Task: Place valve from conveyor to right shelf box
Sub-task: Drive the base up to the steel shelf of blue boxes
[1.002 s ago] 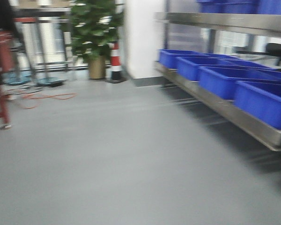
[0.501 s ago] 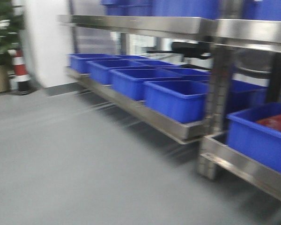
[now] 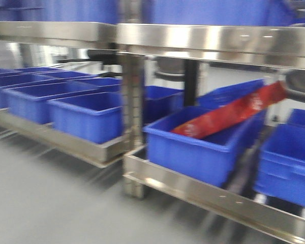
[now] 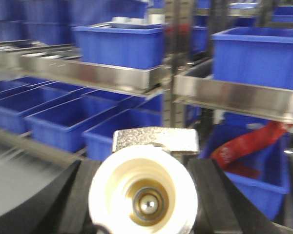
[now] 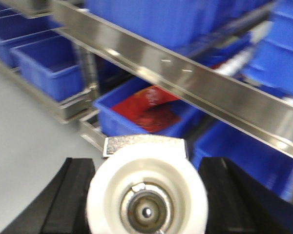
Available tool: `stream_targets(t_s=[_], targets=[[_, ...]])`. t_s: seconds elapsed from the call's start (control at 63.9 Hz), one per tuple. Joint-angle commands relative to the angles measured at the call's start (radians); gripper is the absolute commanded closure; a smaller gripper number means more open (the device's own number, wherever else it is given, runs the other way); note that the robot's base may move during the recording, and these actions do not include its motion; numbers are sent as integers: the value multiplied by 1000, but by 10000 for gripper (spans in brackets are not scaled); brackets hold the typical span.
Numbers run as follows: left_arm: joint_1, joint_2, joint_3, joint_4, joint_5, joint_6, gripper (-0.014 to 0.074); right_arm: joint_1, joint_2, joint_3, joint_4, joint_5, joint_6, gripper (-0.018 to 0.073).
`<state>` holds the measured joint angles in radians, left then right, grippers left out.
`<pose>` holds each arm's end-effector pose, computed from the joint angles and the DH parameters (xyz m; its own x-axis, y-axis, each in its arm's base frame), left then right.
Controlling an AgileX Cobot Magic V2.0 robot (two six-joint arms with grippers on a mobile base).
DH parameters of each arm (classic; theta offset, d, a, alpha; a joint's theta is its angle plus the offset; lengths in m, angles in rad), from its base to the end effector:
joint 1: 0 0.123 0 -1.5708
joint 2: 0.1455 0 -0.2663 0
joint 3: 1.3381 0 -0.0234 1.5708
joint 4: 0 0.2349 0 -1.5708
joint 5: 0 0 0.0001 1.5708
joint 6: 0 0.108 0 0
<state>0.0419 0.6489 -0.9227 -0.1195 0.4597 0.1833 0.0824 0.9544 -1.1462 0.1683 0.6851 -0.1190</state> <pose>0.1324 -0.0002 0.4074 -0.0945 0.0720 -0.9929 0.0180 0.9973 0.0706 0.1959 0.0277 0.4057 -0.3894 -0.0204 -0.9208 -0.1746 0.9833 0.0521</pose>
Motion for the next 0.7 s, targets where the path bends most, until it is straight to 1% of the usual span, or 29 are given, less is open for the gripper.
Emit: stream_targets(t_s=[0.0, 0.689], targets=[[-5, -6, -7, -9, -59, -6, 708, -3, -10, -18, -4, -73, -3, 713], [-5, -6, -7, -9, -59, -6, 708, -3, -10, -18, -4, -73, -3, 713]])
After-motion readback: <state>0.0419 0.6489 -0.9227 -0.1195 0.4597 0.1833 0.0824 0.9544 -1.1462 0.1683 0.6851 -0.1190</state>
